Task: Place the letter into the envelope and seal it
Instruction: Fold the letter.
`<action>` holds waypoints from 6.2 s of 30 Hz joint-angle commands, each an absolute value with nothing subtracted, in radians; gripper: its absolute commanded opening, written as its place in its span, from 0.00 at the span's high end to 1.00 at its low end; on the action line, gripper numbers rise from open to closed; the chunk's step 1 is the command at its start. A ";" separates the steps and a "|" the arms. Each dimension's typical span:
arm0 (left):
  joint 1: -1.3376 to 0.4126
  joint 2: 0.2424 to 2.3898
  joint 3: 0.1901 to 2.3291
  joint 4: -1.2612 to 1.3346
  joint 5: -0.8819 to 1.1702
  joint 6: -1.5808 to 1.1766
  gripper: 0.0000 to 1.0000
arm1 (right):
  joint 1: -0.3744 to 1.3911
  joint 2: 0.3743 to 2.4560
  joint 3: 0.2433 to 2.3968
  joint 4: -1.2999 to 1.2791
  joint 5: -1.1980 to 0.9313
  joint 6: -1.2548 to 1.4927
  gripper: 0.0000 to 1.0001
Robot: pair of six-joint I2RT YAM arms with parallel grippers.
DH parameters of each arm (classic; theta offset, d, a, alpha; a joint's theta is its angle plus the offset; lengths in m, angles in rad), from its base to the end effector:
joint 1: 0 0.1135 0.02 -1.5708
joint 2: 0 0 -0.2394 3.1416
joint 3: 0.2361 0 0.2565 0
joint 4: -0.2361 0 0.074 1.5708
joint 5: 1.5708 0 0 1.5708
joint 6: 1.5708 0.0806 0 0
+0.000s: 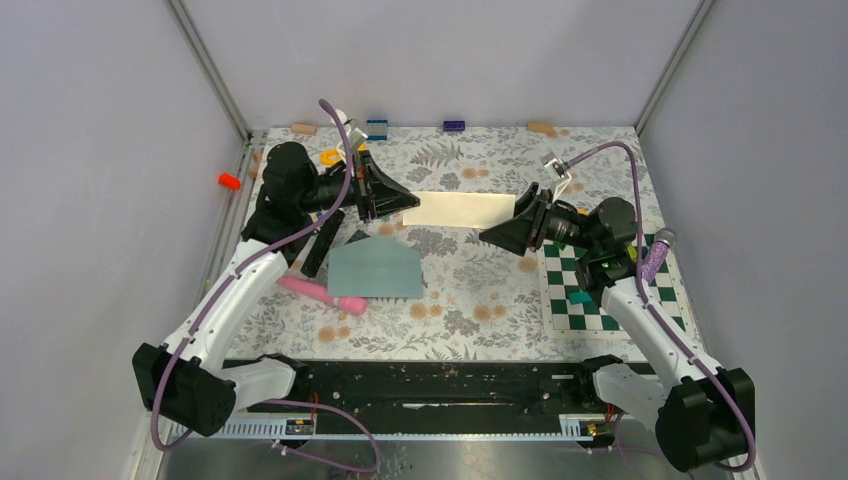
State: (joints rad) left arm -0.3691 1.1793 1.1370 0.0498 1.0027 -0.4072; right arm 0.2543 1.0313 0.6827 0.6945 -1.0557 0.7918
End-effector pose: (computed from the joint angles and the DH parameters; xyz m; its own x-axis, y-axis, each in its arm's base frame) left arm 0.2531 -0.1708 0.3851 -0.3818 -0.0808 -0.9207 0.9029 0.1804 -0.3902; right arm 0.2329 0.1330 0.3287 -0.4215 0.2527 -0.8709 -0.8773 0.1296 0.4622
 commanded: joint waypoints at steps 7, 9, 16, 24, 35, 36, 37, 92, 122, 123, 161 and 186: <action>-0.365 1.187 1.126 0.147 1.014 -0.448 1.00 | 0.250 1.058 0.690 0.810 -1.034 0.847 0.39; -0.365 1.189 1.123 0.157 1.015 -0.456 1.00 | 0.250 1.060 0.689 0.818 -1.032 0.854 0.40; -0.365 1.192 1.108 0.182 1.012 -0.468 1.00 | 0.251 1.084 0.689 0.880 -1.032 0.912 0.47; -0.365 1.201 1.098 0.213 1.008 -0.490 1.00 | 0.250 1.094 0.674 0.923 -1.034 0.941 0.48; -0.365 1.202 1.094 0.221 1.002 -0.491 1.00 | 0.254 1.101 0.666 0.933 -1.029 0.945 0.59; -0.365 1.203 1.094 0.221 1.002 -0.491 1.00 | 0.255 1.099 0.667 0.933 -1.029 0.945 0.63; -0.365 1.204 1.093 0.221 1.002 -0.490 1.00 | 0.255 1.098 0.668 0.933 -1.028 0.945 0.67; -0.749 1.382 1.485 -0.606 0.844 0.241 0.74 | 0.344 0.892 0.790 -0.030 -1.165 0.021 1.00; -0.645 1.320 1.269 -0.193 0.900 -0.190 1.00 | 0.239 0.926 0.697 0.580 -1.072 0.623 0.52; -0.643 1.317 1.267 -0.193 0.899 -0.189 1.00 | 0.235 0.922 0.696 0.580 -1.078 0.622 0.58; -0.744 1.444 1.502 -0.443 0.945 -0.031 0.75 | 0.290 0.930 0.710 0.400 -1.217 0.421 1.00; -0.751 1.399 1.461 -0.505 0.933 0.082 0.85 | 0.226 0.827 0.755 0.350 -1.131 0.367 1.00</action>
State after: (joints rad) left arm -0.7471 1.4479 1.4593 -0.4908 0.9199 0.0353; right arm 0.2478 0.8539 0.7040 0.3405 -1.1431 0.3771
